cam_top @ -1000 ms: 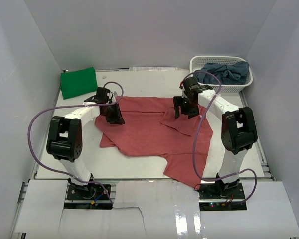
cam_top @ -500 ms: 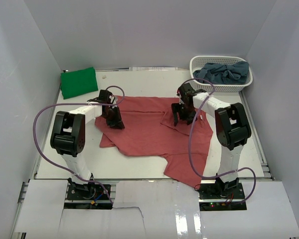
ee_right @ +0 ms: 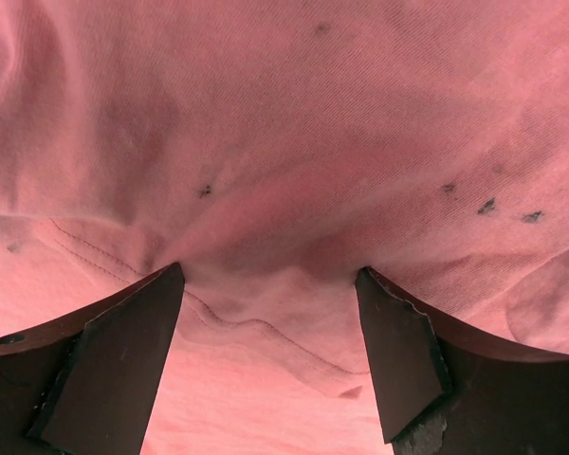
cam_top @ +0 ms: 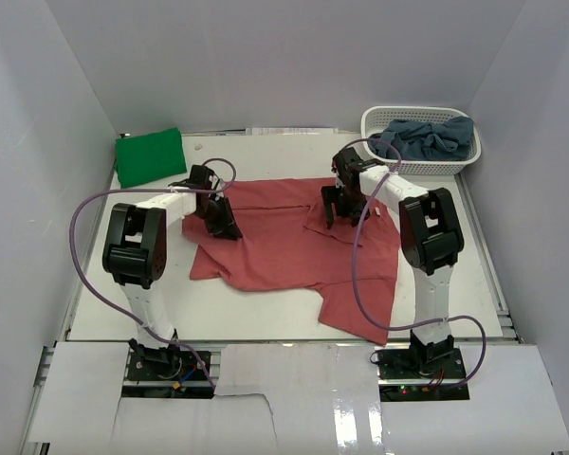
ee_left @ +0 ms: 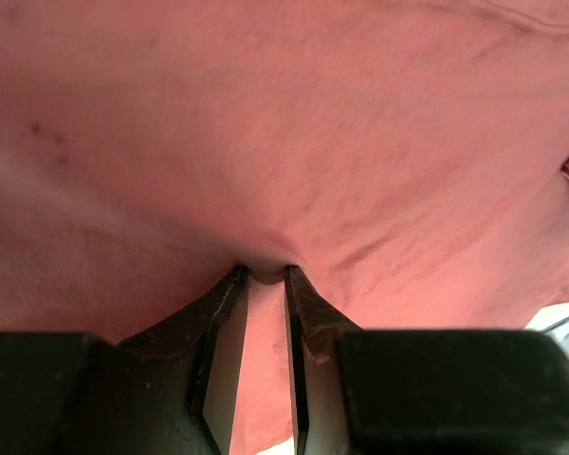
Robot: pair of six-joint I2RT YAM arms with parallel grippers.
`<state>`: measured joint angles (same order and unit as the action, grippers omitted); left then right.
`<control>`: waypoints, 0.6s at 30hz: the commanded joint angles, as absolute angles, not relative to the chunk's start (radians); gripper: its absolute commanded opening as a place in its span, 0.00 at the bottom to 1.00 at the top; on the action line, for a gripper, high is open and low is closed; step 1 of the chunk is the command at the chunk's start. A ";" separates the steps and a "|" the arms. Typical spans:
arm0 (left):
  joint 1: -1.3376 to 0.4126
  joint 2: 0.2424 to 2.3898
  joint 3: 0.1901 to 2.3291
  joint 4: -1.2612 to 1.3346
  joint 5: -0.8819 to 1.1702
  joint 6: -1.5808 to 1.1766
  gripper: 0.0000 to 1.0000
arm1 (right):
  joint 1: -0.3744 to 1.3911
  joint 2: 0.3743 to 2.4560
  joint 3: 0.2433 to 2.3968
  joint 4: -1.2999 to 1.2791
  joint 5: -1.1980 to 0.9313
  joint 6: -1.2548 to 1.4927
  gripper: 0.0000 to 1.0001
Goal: Fold and stack the t-shirts
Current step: Fold the flattened tshirt in 1/3 of the way
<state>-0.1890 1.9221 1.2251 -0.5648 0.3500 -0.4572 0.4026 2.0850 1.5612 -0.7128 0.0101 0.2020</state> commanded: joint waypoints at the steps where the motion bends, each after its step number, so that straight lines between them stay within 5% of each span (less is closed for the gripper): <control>1: -0.173 2.022 1.235 -0.534 0.238 -0.443 0.35 | 0.410 2.187 1.610 -0.650 -0.005 0.189 0.80; 18: -0.066 2.102 1.514 -0.666 0.242 -0.399 0.35 | 0.410 2.344 2.011 -0.769 -0.025 0.175 0.81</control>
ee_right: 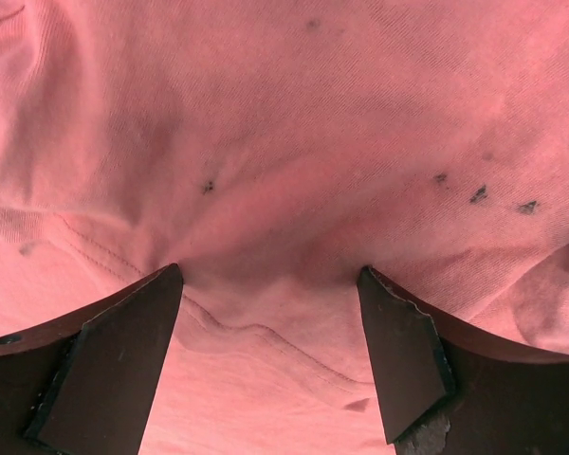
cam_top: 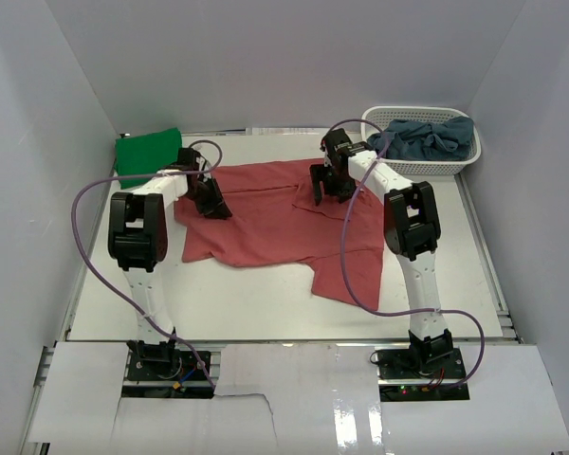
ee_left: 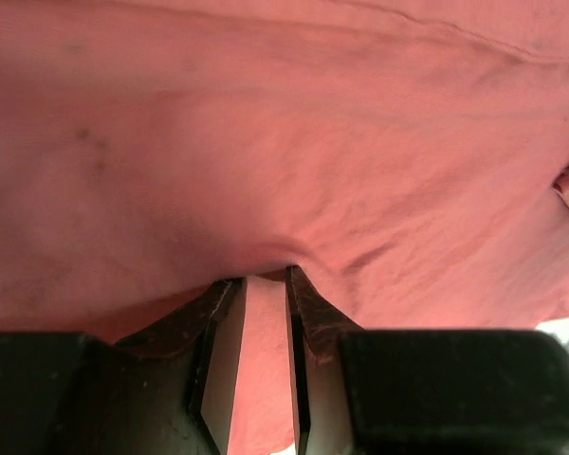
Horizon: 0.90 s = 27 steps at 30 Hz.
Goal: Fold and stack the t-shirts
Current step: Fold the flattened tshirt in 1/3 of the way, then grap the side of the flattened tshirt closest away from the robot with both arms
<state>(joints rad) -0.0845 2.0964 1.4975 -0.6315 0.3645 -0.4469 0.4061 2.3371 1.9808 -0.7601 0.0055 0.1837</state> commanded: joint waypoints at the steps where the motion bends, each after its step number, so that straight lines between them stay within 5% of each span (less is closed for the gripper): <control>1: -0.067 2.068 1.520 -0.673 0.233 -0.399 0.35 | 0.410 2.329 2.019 -0.765 -0.026 0.175 0.81; 10: -0.066 1.905 1.700 -0.847 0.224 -0.387 0.39 | 0.411 2.240 2.111 -0.808 -0.069 0.189 0.82; 17: -0.055 1.605 1.551 -0.877 0.207 -0.379 0.40 | 0.449 2.067 2.059 -0.899 -0.039 0.170 0.82; 24: 0.062 1.331 1.099 -0.767 0.218 -0.497 0.32 | 0.497 1.653 1.453 -0.752 0.008 0.215 0.82; 25: 0.077 1.307 1.056 -0.752 0.235 -0.514 0.37 | 0.499 1.570 1.321 -0.740 -0.014 0.239 0.83; 26: 0.113 1.261 0.981 -0.724 0.265 -0.549 0.64 | 0.502 1.498 1.210 -0.733 -0.006 0.253 0.83; 27: 0.130 1.241 0.944 -0.709 0.291 -0.560 0.75 | 0.503 1.464 1.209 -0.733 -0.003 0.265 0.83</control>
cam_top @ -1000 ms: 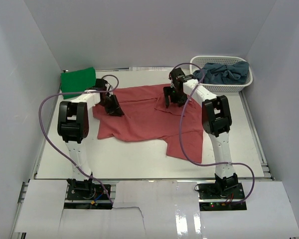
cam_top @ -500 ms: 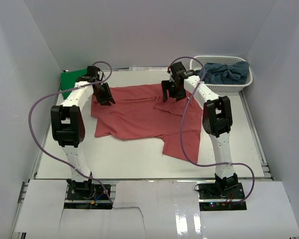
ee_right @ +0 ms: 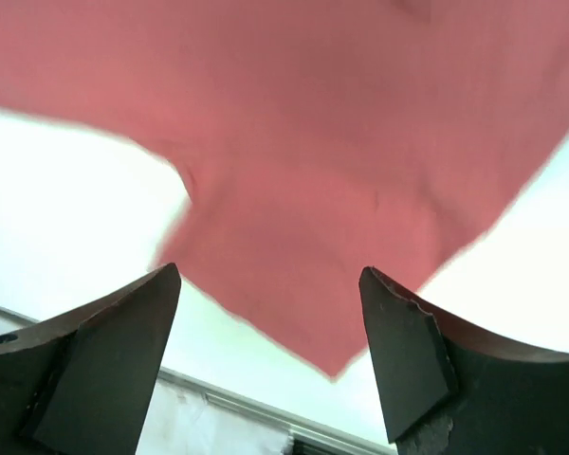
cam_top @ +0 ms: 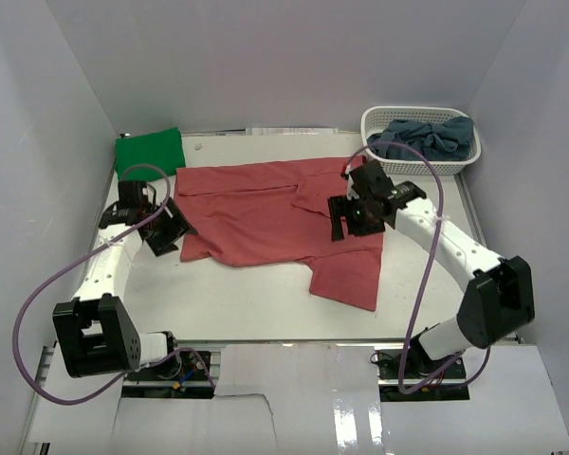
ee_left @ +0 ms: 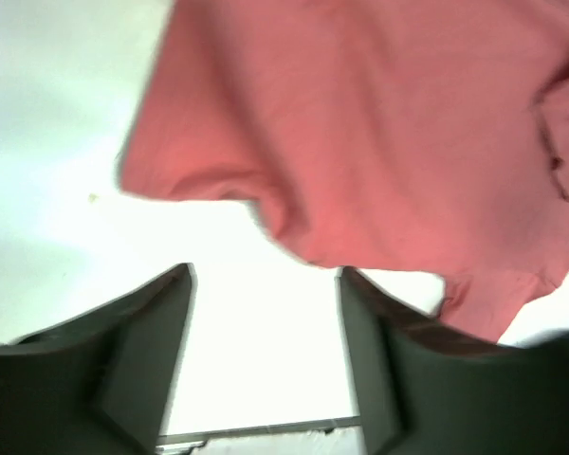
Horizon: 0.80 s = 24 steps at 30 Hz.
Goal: Fold and stack the t-shirts
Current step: Grap the side of the flattened tshirt closest away from the robot with both arms
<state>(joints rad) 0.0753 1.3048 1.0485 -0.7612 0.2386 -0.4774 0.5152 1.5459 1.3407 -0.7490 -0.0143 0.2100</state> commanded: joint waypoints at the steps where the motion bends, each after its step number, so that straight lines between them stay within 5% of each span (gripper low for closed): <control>1: 0.144 1.224 0.908 -0.668 0.323 -0.571 0.79 | 0.505 1.427 1.112 -0.730 -0.003 0.287 0.83; 12: 0.193 1.253 0.689 -0.489 0.436 -0.725 0.88 | 0.502 1.025 0.664 -0.595 -0.044 0.599 0.78; 16: 0.193 1.238 0.673 -0.433 0.422 -0.759 0.88 | 0.502 1.011 0.606 -0.566 -0.049 0.664 0.66; 24: 0.209 1.244 0.689 -0.433 0.364 -0.798 0.88 | 0.500 0.988 0.520 -0.563 -0.045 0.761 0.68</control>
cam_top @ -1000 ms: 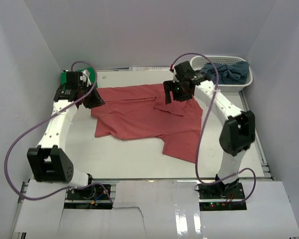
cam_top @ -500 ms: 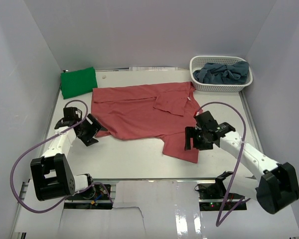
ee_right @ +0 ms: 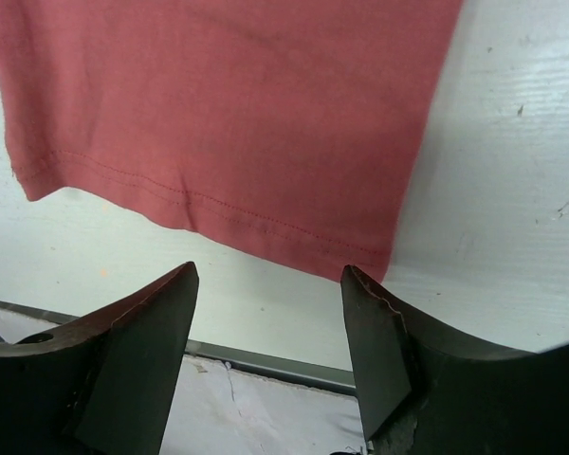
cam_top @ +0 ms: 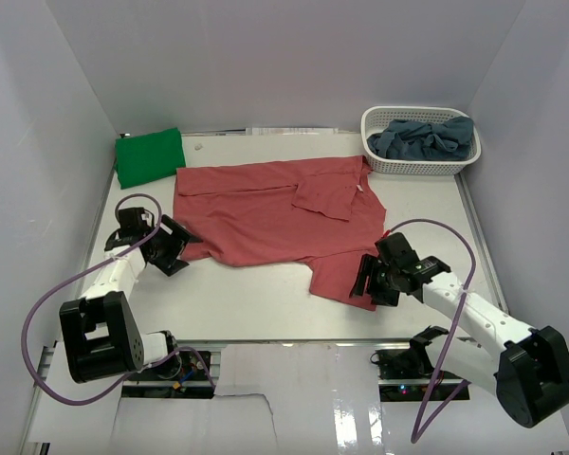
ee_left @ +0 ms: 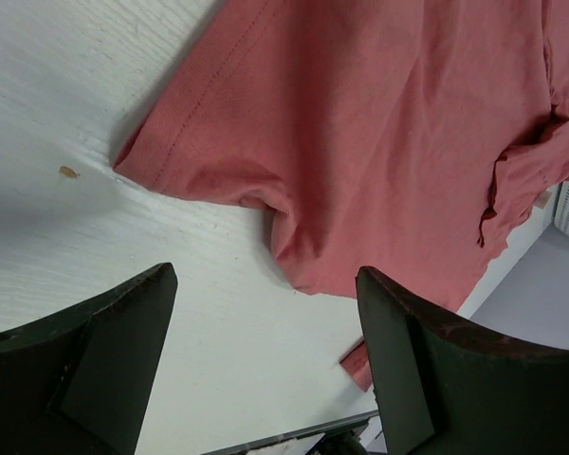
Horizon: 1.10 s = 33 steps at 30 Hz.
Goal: Fold and stack the t-shirts
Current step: Grap the side of the flattened tshirt closest away from the robot with both arms
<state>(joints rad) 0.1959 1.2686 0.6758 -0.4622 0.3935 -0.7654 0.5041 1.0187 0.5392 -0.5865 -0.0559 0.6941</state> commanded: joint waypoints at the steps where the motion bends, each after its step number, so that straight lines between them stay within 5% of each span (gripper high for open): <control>1: 0.215 1.244 0.681 -0.425 0.364 -0.801 0.88 | 0.502 0.979 0.514 -0.563 -0.038 0.770 0.69; 19: 0.252 1.270 0.667 -0.402 0.370 -0.787 0.88 | 0.494 0.940 0.445 -0.658 0.118 0.891 0.67; 33: 0.285 1.266 0.678 -0.417 0.367 -0.758 0.88 | 0.494 1.055 0.414 -0.542 0.072 0.870 0.48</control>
